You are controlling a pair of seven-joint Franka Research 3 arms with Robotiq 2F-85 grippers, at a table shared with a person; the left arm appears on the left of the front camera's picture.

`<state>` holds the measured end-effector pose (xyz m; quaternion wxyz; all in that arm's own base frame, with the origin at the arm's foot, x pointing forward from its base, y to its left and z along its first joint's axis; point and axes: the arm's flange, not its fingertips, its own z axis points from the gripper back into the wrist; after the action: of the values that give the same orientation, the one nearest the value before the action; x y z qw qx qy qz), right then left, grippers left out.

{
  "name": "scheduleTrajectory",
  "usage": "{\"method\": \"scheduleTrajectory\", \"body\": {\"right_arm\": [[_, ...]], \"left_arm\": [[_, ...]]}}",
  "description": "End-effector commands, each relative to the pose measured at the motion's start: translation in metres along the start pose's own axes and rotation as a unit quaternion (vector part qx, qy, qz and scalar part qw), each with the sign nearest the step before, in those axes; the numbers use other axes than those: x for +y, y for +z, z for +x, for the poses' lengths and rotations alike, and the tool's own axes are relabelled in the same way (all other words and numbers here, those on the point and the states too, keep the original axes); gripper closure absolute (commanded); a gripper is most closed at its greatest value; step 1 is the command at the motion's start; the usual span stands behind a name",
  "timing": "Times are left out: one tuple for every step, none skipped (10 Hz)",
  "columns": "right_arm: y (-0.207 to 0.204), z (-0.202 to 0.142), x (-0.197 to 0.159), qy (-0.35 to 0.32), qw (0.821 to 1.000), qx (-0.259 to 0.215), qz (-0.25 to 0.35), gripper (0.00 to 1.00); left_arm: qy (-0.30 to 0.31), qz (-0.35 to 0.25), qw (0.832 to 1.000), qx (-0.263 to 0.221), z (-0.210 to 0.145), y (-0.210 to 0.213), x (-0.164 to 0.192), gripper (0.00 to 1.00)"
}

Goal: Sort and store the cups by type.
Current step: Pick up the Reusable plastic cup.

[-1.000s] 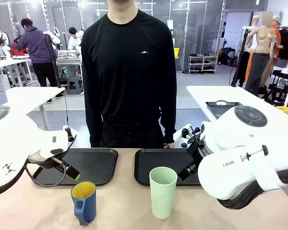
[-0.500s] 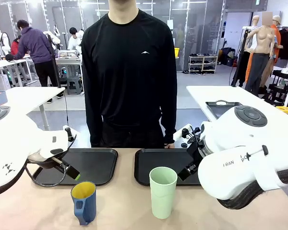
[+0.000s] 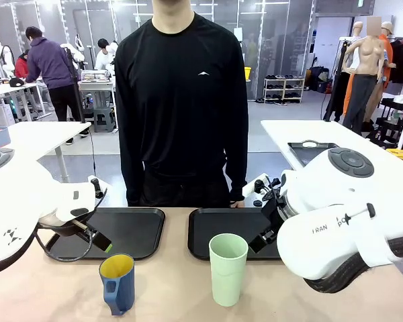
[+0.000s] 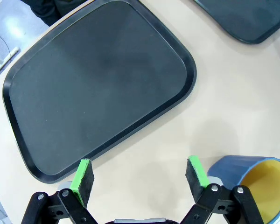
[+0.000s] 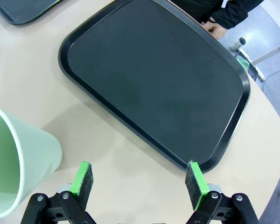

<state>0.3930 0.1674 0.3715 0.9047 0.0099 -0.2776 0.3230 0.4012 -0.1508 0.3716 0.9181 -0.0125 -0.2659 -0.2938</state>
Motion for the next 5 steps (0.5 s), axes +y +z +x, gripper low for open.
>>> {"method": "scheduleTrajectory", "body": {"right_arm": [[0.0000, 0.0000, -0.0001, -0.002, 1.000, 0.000, 0.000, 0.00], [0.0000, 0.0000, -0.0001, -0.002, 1.000, 0.000, 0.000, 0.00], [0.0000, 0.0000, -0.0001, -0.002, 1.000, 0.000, 0.000, 0.00], [0.0000, 0.0000, -0.0001, -0.002, 1.000, 0.000, 0.000, 0.00], [0.0000, 0.0000, -0.0001, -0.002, 1.000, 0.000, 0.000, 0.00]], "left_arm": [[0.000, 0.000, 1.000, 0.000, 0.0000, 0.0000, 0.0002, 0.00], [0.000, 0.000, 1.000, 0.000, 0.0000, 0.0000, 0.0002, 0.00], [0.000, 0.000, 1.000, 0.000, 0.0000, 0.0000, 0.0002, 0.00], [0.000, 0.000, 1.000, 0.000, 0.0000, 0.0000, 0.0002, 0.00], [0.000, 0.000, 1.000, 0.000, 0.0000, 0.0000, 0.0002, 0.00]]}}
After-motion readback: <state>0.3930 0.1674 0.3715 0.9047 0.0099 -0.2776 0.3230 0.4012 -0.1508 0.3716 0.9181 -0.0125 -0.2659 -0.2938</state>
